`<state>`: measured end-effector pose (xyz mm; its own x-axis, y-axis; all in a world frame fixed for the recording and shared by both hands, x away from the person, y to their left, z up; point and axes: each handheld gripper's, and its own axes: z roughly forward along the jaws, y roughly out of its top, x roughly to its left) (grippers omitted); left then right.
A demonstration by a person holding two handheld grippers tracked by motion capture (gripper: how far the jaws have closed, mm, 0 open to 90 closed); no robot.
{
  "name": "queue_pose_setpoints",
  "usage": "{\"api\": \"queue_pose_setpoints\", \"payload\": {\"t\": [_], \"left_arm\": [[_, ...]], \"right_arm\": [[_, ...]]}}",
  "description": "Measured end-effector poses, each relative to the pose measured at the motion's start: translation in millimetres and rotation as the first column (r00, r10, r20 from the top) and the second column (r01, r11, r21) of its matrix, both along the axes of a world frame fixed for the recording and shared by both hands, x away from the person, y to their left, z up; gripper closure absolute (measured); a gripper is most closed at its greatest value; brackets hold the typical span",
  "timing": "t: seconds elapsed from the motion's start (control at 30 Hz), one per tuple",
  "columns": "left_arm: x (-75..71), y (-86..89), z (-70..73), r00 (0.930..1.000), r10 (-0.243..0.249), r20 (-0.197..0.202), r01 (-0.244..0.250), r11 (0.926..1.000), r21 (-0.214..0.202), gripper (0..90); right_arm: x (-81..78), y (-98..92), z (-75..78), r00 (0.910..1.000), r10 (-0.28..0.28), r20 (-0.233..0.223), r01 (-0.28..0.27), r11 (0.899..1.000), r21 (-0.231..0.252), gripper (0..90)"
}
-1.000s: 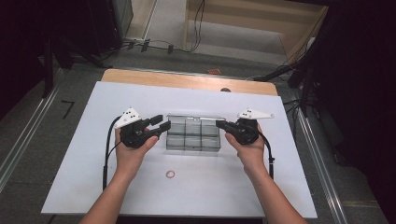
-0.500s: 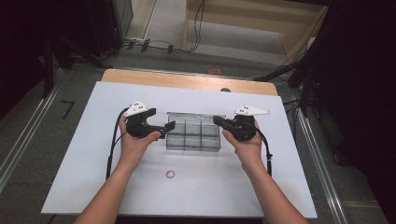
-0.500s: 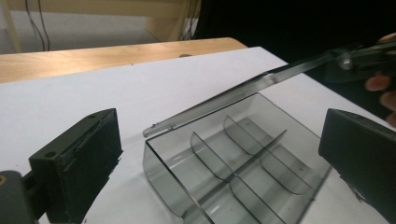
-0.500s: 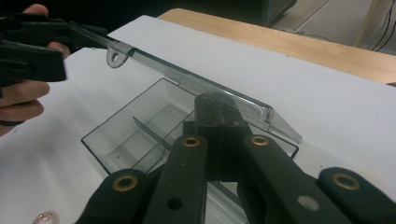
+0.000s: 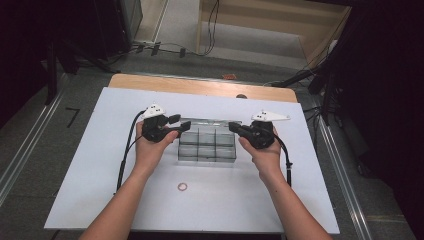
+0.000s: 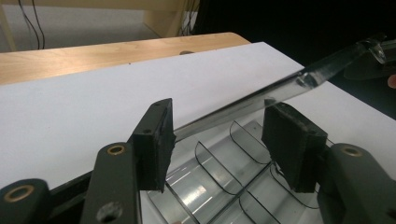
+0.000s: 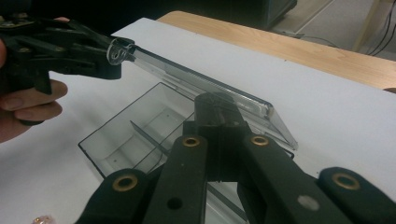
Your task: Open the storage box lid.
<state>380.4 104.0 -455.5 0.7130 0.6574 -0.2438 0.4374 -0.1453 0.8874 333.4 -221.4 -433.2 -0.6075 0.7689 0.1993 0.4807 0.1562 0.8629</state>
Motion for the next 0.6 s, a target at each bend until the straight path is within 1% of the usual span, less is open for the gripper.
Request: {"api": "queue_pose_setpoints", "payload": {"t": [0.07, 0.13, 0.2, 0.27, 0.37, 0.47, 0.53, 0.6], "left_arm": [[1.0, 1.2, 0.0, 1.0, -0.002, -0.001, 0.002, 1.0, -0.009, 47.2], [1.1, 1.4, 0.0, 1.0, -0.002, 0.004, 0.002, 1.0, -0.008, 47.9], [1.2, 1.3, 0.1, 1.0, -0.003, 0.008, 0.003, 1.0, -0.004, 48.0], [1.5, 1.5, 0.1, 0.9999, -0.003, 0.01, 0.003, 1.0, -0.003, 48.2], [2.1, 1.7, -0.3, 0.9999, -0.002, 0.013, 0.003, 1.0, -0.008, 48.6], [3.3, 1.1, -1.0, 0.9999, -0.003, 0.015, 0.003, 0.9999, -0.012, 49.1], [4.2, 1.2, -1.0, 0.9999, 0.001, 0.013, -0.001, 0.9999, -0.016, 49.3], [5.1, 1.0, -1.0, 0.9999, 0.004, 0.012, -0.004, 0.9997, -0.024, 49.6]], "right_arm": [[-3.0, -2.7, 0.3, 1.0, 0.008, 0.004, -0.008, 1.0, 0.006, 87.8], [-6.5, -6.7, -0.2, 0.9995, 0.026, 0.02, -0.026, 1.0, 0.017, 81.8], [-11.3, -11.8, -0.6, 0.9985, 0.042, 0.034, -0.043, 0.999, 0.027, 73.6], [-16.3, -17.8, -1.2, 0.9967, 0.059, 0.057, -0.06, 0.998, 0.033, 65.9], [-21.3, -27.9, -1.0, 0.995, 0.064, 0.077, -0.069, 0.996, 0.059, 54.7], [-21.2, -34.0, 0.8, 0.9943, 0.046, 0.096, -0.053, 0.996, 0.071, 36.1], [-19.0, -34.4, 1.8, 0.995, 0.024, 0.097, -0.031, 0.997, 0.074, 22.2], [-15.1, -34.5, 2.3, 0.9948, 0.009, 0.101, -0.018, 0.996, 0.082, 11.7]]}}
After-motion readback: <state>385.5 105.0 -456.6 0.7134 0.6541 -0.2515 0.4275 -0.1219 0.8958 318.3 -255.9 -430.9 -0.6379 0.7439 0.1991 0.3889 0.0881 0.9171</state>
